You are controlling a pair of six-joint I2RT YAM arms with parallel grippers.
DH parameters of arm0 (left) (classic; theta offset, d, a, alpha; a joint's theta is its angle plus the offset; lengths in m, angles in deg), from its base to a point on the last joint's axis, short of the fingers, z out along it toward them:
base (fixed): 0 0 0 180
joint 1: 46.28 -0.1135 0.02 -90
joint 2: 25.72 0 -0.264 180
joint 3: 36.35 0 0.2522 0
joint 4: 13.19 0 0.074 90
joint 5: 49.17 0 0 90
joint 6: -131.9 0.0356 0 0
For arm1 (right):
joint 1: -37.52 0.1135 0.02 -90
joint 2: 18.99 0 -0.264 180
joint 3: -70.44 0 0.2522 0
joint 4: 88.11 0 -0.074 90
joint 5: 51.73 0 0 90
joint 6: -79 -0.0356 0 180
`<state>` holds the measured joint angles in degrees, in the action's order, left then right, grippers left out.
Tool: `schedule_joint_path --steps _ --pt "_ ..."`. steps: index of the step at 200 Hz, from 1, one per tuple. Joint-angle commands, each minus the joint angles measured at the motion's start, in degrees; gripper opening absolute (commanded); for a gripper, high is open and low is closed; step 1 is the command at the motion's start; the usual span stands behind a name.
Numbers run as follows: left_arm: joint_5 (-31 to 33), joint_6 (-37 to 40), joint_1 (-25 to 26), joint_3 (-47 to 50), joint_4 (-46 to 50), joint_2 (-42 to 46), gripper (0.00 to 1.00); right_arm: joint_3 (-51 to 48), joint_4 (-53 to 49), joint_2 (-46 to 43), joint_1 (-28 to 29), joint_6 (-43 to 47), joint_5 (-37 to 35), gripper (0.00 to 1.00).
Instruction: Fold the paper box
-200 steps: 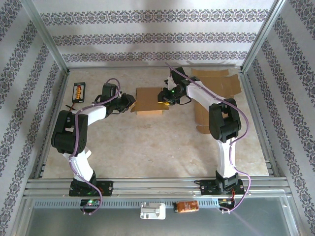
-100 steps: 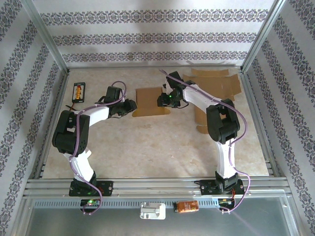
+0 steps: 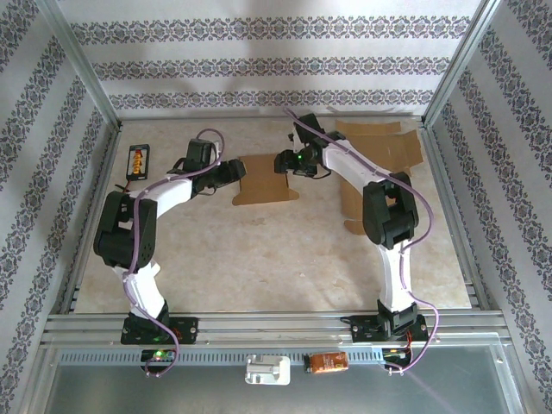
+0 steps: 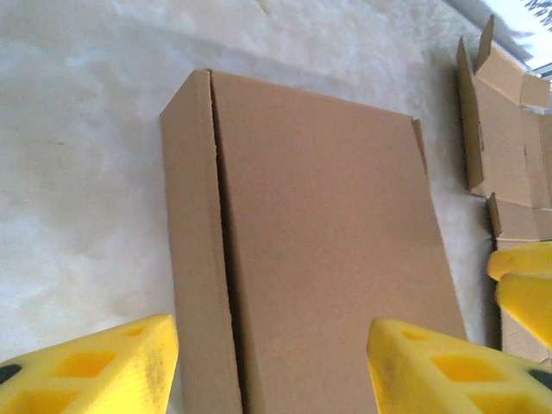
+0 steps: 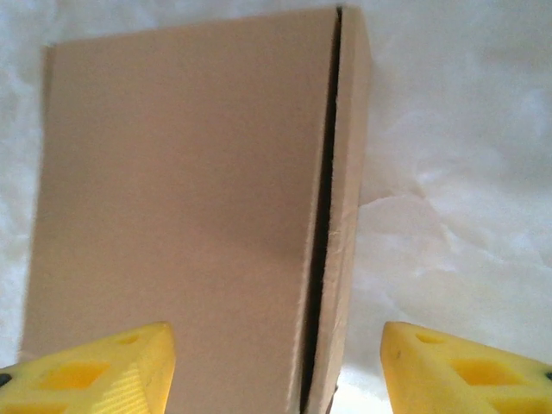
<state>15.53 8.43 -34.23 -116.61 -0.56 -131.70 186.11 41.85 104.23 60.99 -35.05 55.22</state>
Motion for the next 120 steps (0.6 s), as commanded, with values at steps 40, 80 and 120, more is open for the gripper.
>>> schedule_joint_path --steps 40,80,120 --pt "-2.62 -0.9 0.45 4.27 -7.05 -5.33 0.28 -4.09 2.69 4.22 -0.44 -1.09 4.72 0.43" --pt "-1.2 -2.56 -1.07 8.78 -13.21 2.37 0.5 -11.24 10.79 3.11 -5.19 -4.55 13.76 0.33" --pt "-6.39 -5.82 -3.68 10.09 -16.47 5.07 0.76 -18.08 23.13 4.43 -10.93 -8.91 28.83 0.32"
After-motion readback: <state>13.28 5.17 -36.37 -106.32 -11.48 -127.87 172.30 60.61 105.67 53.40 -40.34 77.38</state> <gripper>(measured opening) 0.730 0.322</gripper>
